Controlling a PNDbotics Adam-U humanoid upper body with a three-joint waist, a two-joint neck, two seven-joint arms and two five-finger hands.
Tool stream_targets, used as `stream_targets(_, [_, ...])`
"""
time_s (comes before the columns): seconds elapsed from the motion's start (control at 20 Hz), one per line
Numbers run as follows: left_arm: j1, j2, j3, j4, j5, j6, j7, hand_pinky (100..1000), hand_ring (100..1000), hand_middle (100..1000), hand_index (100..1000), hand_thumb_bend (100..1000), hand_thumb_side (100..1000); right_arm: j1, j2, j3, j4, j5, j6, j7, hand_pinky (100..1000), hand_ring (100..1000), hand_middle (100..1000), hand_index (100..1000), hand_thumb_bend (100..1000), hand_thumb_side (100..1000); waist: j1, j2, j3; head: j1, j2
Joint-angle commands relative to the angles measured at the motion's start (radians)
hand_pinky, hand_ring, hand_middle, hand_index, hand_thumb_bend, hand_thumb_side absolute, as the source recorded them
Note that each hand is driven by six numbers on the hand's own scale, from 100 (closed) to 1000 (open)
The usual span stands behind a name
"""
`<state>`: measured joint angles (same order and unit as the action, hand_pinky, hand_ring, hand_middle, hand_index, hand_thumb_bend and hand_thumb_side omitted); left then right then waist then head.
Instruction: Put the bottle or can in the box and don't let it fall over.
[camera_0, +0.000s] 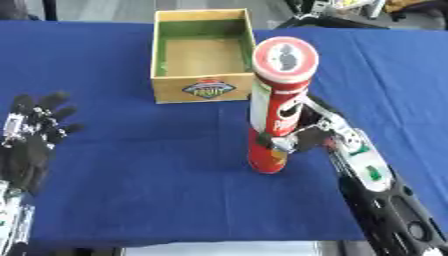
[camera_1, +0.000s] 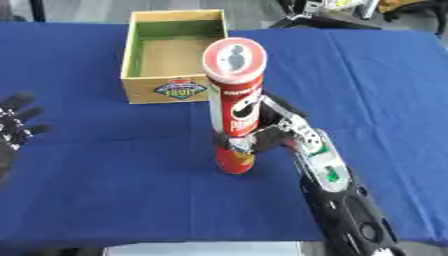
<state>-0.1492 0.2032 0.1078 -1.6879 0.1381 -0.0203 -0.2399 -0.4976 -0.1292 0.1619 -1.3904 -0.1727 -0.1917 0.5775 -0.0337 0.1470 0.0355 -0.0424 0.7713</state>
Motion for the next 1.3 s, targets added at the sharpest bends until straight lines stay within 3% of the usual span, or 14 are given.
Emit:
stream_targets(0.05, [-0.010,0.010,-0.001,-0.010,-0.002,0.000,-0.001,793,917,919,922,413,1000,-0.037,-0.003,0.002,-0.011,-0.005,0.000,-0.012,348,403,343,466,239,100,0.001,-0.019,0.000,-0.001,-0.001])
stream_targets(0.1, [-0.009,0.010,-0.001,-0.010,-0.002,0.000,0.000,793,917,919,922,413,1000,-0.052,-0.002,0.002,-0.007,-0.004,0.000,-0.013,348,404,344,466,350,100,0.001,-0.019,-0.001,0.000,-0.001])
stream_targets(0.2, [-0.008,0.011,-0.001,-0.010,-0.002,0.000,0.000,793,917,919,922,414,1000,-0.090,0.001,0.001,0.004,0.001,0.001,-0.018,348,404,344,466,359,100,0.000,-0.021,-0.001,0.000,-0.001])
stream_targets(0.25, [-0.007,0.010,-0.001,-0.010,-0.002,0.000,0.000,793,917,919,922,413,1000,-0.112,0.002,-0.001,0.012,0.006,0.000,-0.022,348,405,344,467,318,100,0.000,-0.021,-0.001,0.000,-0.001])
stream_targets(0.3, [-0.006,0.010,-0.001,-0.010,-0.002,0.000,0.000,793,917,919,922,413,1000,-0.137,0.005,-0.003,0.021,0.014,-0.002,-0.026,348,406,345,467,371,100,0.000,-0.022,0.000,-0.001,-0.001])
stream_targets(0.7, [-0.005,0.005,-0.007,-0.009,-0.002,0.001,-0.006,793,917,920,921,413,1000,-0.340,0.018,-0.044,0.137,0.109,-0.037,-0.077,348,409,346,470,410,100,0.002,-0.022,0.021,-0.035,-0.001])
stream_targets(1.0, [-0.012,-0.002,-0.019,-0.009,0.000,0.001,-0.017,793,917,920,921,412,1000,-0.470,0.032,-0.117,0.233,0.222,-0.068,-0.170,360,417,353,476,432,100,0.007,-0.017,0.064,-0.082,-0.001])
stream_targets(1.3, [-0.028,-0.007,-0.033,-0.012,0.004,0.000,-0.031,793,917,920,921,409,1000,-0.530,0.057,-0.228,0.312,0.371,-0.064,-0.320,417,430,360,480,428,100,0.017,-0.004,0.131,-0.153,-0.001])
